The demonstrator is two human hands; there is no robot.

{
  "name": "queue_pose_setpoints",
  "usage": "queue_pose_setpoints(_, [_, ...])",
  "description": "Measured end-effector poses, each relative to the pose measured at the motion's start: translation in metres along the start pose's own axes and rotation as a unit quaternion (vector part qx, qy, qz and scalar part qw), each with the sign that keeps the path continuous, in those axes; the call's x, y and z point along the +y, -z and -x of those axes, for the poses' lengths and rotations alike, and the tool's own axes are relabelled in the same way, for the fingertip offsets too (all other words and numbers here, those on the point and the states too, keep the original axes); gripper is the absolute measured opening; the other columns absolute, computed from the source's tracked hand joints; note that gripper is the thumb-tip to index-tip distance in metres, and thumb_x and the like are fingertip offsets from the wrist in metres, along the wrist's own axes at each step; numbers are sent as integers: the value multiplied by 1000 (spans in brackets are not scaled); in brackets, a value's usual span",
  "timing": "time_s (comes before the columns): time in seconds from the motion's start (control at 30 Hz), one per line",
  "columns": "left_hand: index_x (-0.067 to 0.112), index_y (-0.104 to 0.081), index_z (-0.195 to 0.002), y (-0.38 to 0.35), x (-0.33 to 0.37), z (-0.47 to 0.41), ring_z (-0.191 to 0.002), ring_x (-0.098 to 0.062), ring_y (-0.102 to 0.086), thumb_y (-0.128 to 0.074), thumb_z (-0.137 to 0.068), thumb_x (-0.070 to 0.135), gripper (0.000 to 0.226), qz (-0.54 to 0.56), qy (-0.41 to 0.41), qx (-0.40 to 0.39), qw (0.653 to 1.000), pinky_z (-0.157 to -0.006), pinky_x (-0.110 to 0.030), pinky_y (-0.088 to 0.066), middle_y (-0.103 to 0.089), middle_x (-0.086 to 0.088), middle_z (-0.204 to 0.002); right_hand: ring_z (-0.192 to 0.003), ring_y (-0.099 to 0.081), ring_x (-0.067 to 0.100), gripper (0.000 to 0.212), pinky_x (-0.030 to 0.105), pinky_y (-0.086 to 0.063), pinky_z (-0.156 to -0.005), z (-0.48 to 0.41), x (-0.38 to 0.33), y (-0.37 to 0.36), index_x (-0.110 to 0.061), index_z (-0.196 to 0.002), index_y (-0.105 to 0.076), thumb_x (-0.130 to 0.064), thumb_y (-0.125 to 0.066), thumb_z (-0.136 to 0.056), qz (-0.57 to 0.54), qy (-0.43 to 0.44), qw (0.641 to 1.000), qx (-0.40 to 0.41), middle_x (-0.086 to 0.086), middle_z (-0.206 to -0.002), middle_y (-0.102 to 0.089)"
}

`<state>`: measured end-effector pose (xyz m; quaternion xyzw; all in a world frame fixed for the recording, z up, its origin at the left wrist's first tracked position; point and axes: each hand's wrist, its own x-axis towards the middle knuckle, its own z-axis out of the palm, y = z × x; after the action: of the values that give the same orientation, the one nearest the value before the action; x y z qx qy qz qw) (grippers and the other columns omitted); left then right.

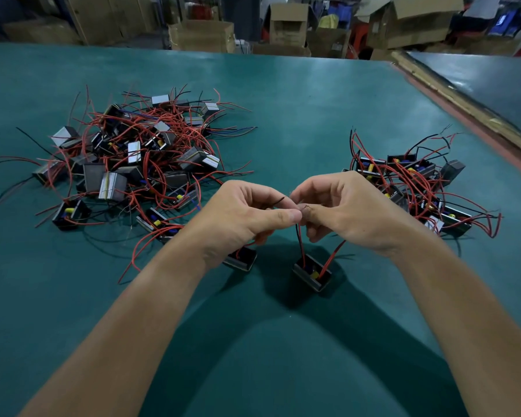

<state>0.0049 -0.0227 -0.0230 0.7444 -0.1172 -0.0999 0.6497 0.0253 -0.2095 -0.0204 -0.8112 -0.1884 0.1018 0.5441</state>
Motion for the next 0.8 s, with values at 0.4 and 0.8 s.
queue_pose_setpoints(0.4, [9, -68, -74, 1, -1, -2, -40, -7, -45, -67, -87, 6, 14, -4, 31, 25, 999, -41, -13, -35, -54, 1, -49, -56, -66, 16, 19, 31, -57, -58, 2, -1, 5, -13, -78, -71, 6, -70, -84, 44, 61, 997, 36, -3, -64, -69])
queue_pose_setpoints(0.8, [7, -69, -73, 1, -1, -1, -44, -10, -43, -67, -87, 6, 14, 4, 24, 8, 1000, -42, -18, -36, -61, -1, -60, -57, -63, 18, 9, 32, -56, -60, 5, -6, 6, -5, -82, -72, 0, -69, -89, 7, 88, 995, 43, 7, -63, -67])
